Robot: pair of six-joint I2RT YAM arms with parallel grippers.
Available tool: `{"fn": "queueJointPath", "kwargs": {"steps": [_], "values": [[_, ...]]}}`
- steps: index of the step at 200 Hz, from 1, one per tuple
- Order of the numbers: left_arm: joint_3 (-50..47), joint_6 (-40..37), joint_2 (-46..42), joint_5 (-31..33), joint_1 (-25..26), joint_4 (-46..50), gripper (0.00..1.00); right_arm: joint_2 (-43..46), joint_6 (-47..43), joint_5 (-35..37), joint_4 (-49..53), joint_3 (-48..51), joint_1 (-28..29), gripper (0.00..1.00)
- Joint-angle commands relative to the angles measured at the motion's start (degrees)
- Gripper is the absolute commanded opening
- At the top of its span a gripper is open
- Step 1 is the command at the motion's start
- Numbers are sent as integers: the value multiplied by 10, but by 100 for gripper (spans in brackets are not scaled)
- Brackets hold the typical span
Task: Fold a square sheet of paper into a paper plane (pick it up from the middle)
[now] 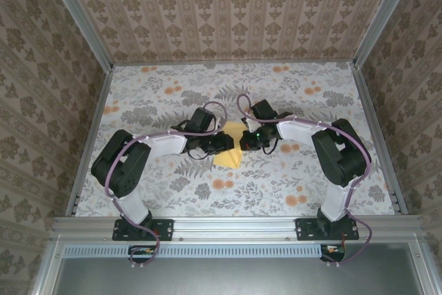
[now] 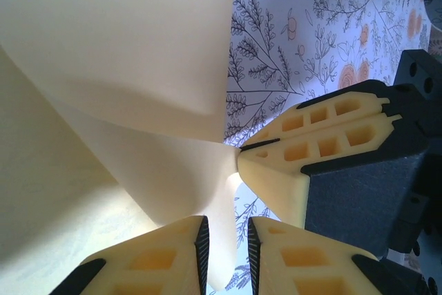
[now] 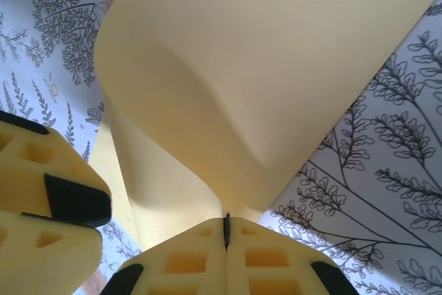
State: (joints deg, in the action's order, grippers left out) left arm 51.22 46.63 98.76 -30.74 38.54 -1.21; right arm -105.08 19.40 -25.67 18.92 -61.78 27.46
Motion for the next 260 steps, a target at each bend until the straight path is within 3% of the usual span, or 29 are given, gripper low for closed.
{"fn": "queueJointPath", "kwargs": {"steps": [1,260], "values": [[25,-15,11,10,0,13,24,-13,-10,23,28,-18,-3,2],[59,-26,50,-3,0,12,22,-53,-85,34,73,-77,-3,1]]}}
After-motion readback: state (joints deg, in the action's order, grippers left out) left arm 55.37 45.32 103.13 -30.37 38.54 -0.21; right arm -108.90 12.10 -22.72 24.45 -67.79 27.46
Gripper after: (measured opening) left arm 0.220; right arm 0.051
